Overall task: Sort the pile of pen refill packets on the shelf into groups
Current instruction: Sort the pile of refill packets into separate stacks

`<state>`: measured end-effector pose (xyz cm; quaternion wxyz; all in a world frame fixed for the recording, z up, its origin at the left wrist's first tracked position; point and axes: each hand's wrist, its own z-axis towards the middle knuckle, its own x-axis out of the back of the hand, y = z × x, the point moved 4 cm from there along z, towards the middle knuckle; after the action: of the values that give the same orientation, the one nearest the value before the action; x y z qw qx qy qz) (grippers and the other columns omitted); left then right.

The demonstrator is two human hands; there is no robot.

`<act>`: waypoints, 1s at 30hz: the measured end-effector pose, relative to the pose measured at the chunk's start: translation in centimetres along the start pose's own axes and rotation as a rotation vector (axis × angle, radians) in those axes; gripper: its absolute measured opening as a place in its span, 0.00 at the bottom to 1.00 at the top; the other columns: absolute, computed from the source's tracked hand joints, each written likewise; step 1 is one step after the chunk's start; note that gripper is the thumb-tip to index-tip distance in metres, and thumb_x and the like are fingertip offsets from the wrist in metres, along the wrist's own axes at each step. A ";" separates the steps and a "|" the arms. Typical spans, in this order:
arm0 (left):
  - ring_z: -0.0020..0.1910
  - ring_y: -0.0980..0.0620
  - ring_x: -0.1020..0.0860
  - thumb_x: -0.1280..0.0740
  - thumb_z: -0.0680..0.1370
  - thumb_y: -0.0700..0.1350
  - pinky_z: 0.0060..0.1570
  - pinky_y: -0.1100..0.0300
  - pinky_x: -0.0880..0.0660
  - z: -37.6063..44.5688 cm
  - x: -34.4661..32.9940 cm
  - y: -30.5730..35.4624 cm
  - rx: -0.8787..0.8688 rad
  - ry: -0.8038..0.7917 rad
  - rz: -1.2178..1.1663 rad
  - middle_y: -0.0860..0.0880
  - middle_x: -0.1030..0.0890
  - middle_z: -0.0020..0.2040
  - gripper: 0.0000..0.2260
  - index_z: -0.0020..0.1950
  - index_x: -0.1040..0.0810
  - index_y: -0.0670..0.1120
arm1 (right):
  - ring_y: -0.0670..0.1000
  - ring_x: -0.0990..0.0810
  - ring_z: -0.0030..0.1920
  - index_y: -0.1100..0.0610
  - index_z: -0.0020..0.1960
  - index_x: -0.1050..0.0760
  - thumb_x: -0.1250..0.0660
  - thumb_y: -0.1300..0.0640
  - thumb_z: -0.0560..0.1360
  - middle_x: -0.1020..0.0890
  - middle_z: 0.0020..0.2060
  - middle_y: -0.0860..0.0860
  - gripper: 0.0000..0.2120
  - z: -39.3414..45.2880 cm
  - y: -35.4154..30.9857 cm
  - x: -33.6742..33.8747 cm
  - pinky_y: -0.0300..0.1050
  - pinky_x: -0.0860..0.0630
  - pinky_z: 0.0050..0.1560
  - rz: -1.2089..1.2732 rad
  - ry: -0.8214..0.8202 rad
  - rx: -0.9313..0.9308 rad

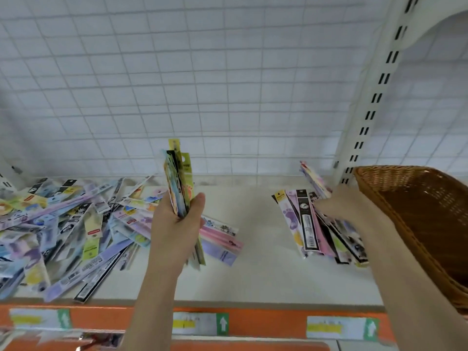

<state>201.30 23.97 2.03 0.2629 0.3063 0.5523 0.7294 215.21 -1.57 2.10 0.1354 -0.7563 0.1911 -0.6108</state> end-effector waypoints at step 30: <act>0.31 0.59 0.26 0.31 0.75 0.40 0.33 0.69 0.29 -2.0 -12.7 -1.1 -0.051 -0.296 -0.020 0.53 0.26 0.32 0.07 0.42 0.28 0.47 | 0.55 0.21 0.39 0.61 0.47 0.22 0.33 0.62 0.73 0.20 0.41 0.54 0.04 -2.6 5.7 -2.4 0.45 0.25 0.35 0.247 0.652 0.501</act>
<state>208.46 13.77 -1.40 0.3566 0.3982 0.4918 0.6873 211.49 -5.53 -1.90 0.3196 -0.4389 0.1587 -0.8246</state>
